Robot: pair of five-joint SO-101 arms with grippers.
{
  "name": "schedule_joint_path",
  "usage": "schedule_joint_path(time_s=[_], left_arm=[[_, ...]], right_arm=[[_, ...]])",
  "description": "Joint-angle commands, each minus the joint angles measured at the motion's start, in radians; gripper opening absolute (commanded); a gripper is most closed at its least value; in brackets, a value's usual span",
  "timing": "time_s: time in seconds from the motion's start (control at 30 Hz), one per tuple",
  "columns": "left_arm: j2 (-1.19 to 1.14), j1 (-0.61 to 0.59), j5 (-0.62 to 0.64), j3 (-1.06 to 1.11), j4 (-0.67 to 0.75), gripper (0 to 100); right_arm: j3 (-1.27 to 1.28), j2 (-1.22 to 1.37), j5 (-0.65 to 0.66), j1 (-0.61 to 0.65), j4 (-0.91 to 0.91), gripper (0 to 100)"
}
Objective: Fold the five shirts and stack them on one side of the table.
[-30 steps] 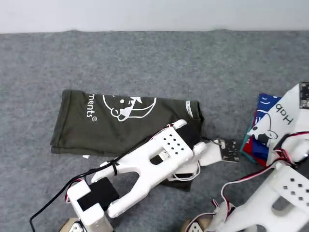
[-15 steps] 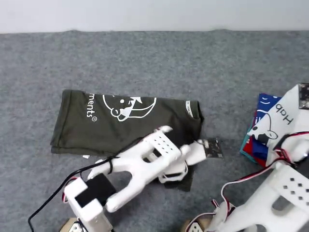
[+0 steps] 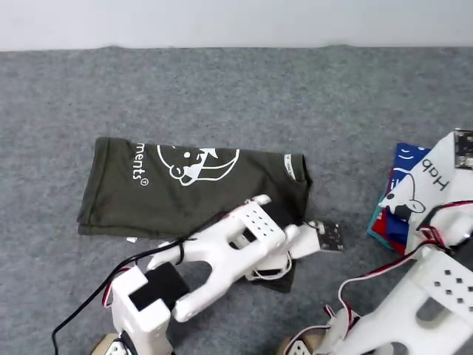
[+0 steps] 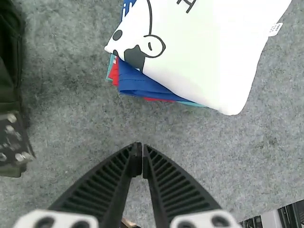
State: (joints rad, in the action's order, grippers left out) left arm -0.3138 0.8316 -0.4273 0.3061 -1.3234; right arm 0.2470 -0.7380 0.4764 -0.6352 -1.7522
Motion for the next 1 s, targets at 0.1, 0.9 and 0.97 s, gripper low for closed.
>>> schedule_joint_path(time_s=[0.1, 0.9, 0.97], left_arm=[[0.0, -0.017, -0.003, -0.07, -0.051, 2], [-0.256, -0.414, -0.068, -0.608, -0.087, 2], [-0.273, -0.425, -0.068, -0.639, -0.097, 3]], right_arm=[[-0.009, -0.019, 0.006, -0.012, -0.035, 1.5], [-0.005, -0.019, 0.006, -0.008, -0.028, 1.5], [-0.005, -0.019, 0.006, -0.008, -0.028, 1.5]])
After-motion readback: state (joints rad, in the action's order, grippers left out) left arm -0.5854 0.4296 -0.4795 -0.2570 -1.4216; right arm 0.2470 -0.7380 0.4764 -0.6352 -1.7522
